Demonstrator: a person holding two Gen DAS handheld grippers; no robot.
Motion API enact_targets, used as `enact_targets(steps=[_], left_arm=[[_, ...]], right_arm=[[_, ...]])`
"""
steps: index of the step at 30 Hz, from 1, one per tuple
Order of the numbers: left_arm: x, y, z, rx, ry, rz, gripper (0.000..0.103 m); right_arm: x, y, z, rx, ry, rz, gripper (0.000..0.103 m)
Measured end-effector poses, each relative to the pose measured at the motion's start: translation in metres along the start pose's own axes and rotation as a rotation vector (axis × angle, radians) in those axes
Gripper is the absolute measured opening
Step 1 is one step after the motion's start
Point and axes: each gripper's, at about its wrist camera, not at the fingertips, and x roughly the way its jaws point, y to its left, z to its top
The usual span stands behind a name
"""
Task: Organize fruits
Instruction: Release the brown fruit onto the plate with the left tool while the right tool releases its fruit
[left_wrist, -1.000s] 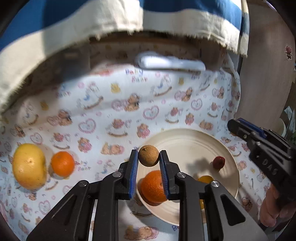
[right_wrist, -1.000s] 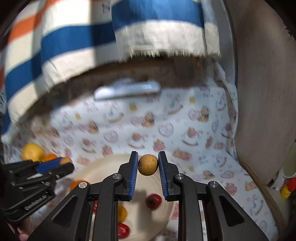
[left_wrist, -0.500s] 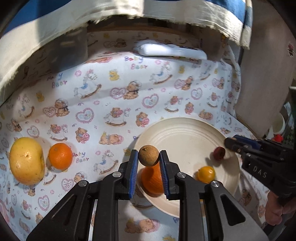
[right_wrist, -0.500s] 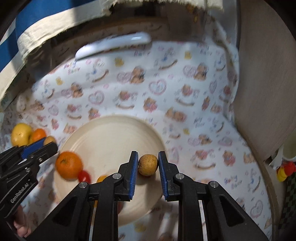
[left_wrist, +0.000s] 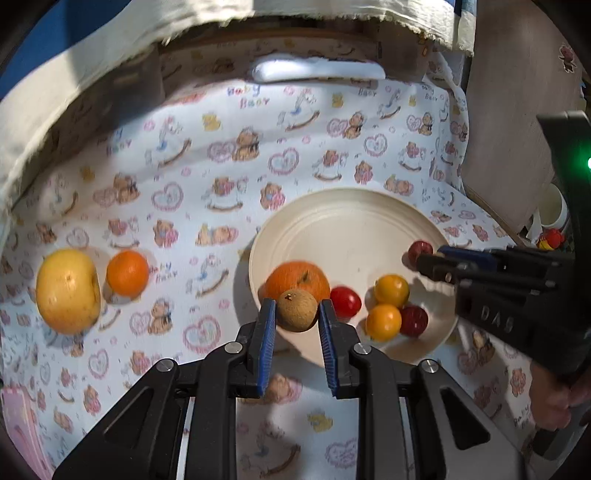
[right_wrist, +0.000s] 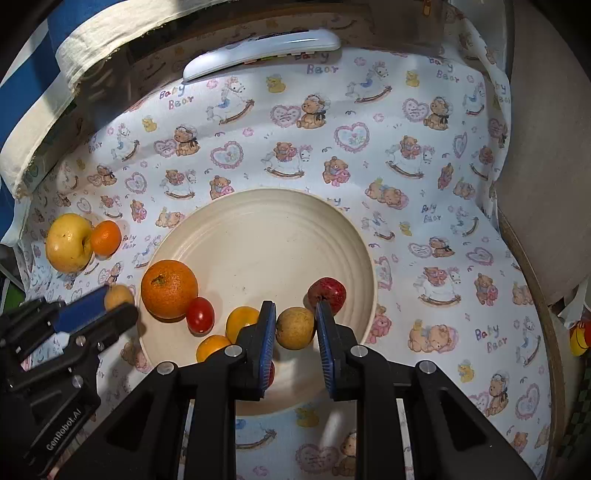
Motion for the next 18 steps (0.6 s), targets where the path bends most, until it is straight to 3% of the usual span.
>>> enact_targets(steps=[8, 14, 18], left_arm=[[0.001, -0.004, -0.01, 0.002, -0.025, -0.06, 0.022], [0.015, -0.006, -0.014, 0.01, 0.028, -0.106, 0.022], [0.016, -0.012, -0.017, 0.037, 0.023, -0.079, 0.022]], right_arm=[[0.012, -0.005, 0.0, 0.001, 0.041, -0.035, 0.023], [0.02, -0.014, 0.001, 0.022, 0.062, -0.048, 0.023], [0.02, -0.012, 0.001, 0.02, 0.065, -0.046, 0.023]])
